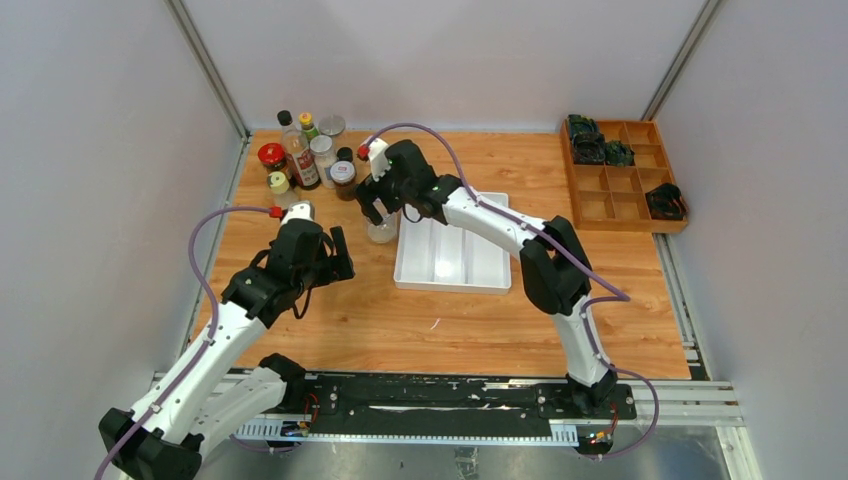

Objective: Organize the condiment bottles
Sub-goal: Pick up the bottle from the center of the board.

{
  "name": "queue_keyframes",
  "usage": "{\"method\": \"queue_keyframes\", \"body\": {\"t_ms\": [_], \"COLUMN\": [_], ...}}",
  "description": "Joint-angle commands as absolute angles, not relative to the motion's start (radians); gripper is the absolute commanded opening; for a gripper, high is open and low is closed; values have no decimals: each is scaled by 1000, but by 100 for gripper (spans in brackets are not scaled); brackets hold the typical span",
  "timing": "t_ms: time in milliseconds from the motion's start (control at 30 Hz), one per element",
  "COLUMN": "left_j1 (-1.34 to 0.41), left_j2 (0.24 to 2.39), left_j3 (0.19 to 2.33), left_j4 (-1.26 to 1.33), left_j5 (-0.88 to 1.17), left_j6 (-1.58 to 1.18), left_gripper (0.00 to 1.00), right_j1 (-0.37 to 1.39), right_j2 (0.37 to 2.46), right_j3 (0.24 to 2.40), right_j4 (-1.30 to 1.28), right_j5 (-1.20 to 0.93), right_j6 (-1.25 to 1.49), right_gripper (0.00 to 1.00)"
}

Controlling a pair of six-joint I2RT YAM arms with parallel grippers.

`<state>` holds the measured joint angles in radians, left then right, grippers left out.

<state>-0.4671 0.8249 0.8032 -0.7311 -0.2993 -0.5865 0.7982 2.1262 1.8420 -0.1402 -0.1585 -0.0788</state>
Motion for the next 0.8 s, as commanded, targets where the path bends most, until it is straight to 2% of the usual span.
{"method": "queue_keyframes", "body": {"t_ms": [0, 167, 533, 767], "left_j1": [-468, -468, -468, -468], "left_j2": [836, 846, 856, 858], "left_j3": [802, 788, 763, 760], "left_j4": [-726, -713, -681, -672], "left_j5": [-307, -306, -292, -285], "left_j6": [-581, -587, -605, -607], "left_gripper": [100, 100, 100, 100], "right_j1": [815, 824, 830, 830], "right_j2": [2180, 2208, 2191, 2183], "right_j3": [1899, 1919, 1856, 1833], "right_j4": [-164, -194, -191, -199], "right_j5": [-203, -194, -167, -152], "right_j6": [-71, -82, -80, -81], "right_gripper": [100, 100, 83, 90]}}
